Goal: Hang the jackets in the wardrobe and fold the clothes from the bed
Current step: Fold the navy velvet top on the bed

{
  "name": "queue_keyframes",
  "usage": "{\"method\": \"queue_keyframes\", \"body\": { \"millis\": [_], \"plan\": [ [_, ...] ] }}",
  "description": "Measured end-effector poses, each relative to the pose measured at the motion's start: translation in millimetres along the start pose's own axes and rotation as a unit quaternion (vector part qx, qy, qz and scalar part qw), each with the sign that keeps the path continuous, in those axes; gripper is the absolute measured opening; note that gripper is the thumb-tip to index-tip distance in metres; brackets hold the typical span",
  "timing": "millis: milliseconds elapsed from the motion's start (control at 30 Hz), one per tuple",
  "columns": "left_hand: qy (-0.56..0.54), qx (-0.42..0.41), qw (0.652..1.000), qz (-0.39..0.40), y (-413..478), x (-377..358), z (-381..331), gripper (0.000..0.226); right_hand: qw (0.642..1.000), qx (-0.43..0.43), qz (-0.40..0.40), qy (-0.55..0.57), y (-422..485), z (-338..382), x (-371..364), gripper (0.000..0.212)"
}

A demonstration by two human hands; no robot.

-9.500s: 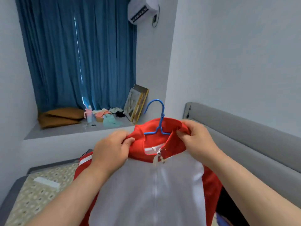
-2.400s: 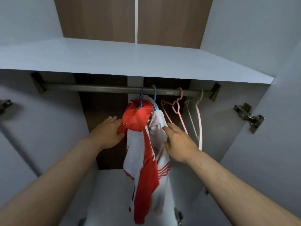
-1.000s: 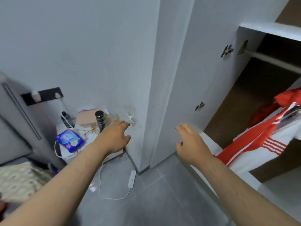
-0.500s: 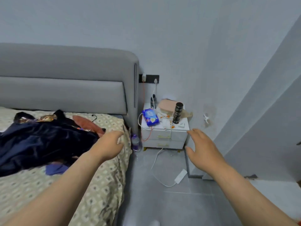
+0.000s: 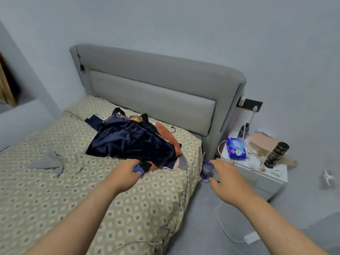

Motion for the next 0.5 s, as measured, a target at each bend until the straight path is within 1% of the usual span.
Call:
{"method": "queue_keyframes", "body": {
  "millis": [67, 267, 400, 500],
  "plan": [
    [0.008, 0.02, 1.0, 0.009, 9, 2, 17, 0.043, 1.0, 0.013, 0.009, -0.009, 23, 13, -9, 0.043],
    [-0.021, 0.024, 0.999, 0.032, 70, 0, 62, 0.041, 0.999, 0.015, 0.043, -0.022, 97, 34, -45, 0.05],
    [-0.037, 0.031, 0.997, 0.062, 123, -13, 84, 0.04, 0.996, -0.003, 0.071, -0.045, 150, 34, -77, 0.053],
    [-0.057, 0.026, 0.993, 0.101, 175, -33, 106, 0.047, 0.992, 0.001, 0.111, -0.061, 197, 21, -113, 0.055]
  ]
}}
Point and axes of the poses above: each hand's wrist, its own y-axis towards the middle knuckle, its own x-axis out of the back of the hand, z = x × y, the point moved 4 cm from there along y, towards the middle knuckle, and after that the axes turned 14 degrees about y, right-handed, at the moved point
